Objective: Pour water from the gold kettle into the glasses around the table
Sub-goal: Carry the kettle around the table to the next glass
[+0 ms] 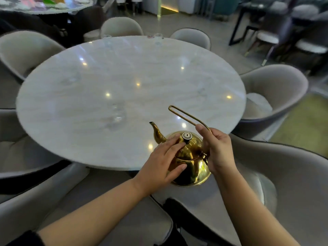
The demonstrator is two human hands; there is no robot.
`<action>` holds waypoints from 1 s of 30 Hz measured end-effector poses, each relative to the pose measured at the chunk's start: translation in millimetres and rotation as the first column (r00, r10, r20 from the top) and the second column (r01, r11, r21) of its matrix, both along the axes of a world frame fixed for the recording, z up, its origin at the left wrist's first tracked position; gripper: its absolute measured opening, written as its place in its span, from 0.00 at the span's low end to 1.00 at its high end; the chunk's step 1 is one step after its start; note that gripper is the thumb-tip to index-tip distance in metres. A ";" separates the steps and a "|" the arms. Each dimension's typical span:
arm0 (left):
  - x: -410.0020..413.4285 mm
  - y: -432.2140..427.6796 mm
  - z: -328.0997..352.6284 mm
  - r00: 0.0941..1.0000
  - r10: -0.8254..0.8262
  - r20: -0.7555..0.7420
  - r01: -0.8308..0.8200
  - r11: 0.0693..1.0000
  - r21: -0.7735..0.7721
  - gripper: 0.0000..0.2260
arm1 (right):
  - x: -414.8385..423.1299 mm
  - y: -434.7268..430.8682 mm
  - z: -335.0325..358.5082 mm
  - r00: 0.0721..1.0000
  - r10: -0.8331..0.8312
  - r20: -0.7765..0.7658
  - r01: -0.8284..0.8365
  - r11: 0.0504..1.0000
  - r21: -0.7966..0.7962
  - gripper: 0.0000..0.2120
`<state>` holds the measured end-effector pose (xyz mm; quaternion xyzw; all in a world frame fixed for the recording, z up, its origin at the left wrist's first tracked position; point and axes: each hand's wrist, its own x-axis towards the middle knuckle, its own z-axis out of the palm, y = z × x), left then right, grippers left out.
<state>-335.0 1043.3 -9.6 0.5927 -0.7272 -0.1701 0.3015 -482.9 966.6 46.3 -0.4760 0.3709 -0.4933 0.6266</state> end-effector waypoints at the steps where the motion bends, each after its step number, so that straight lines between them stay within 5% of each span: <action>1: -11.0 2.6 0.0 0.999 -0.031 -0.004 0.031 0.999 -0.009 0.25 | -13.8 7.8 0.2 1.000 -0.028 0.001 0.028 1.000 -0.006 0.21; 15: -219.4 16.1 38.3 0.862 -0.507 0.015 0.503 0.849 -0.160 0.22 | -239.4 106.0 34.8 0.865 -0.495 0.085 0.500 0.865 -0.052 0.21; 24: -382.2 41.0 41.3 0.777 -0.629 -0.044 0.613 0.770 -0.175 0.22 | -394.0 157.2 45.5 0.777 -0.628 0.044 0.630 0.772 -0.088 0.20; 30: -462.6 40.7 23.4 0.725 -0.688 0.029 0.689 0.724 -0.036 0.23 | -475.5 168.0 19.5 0.715 -0.699 -0.012 0.696 0.714 -0.078 0.21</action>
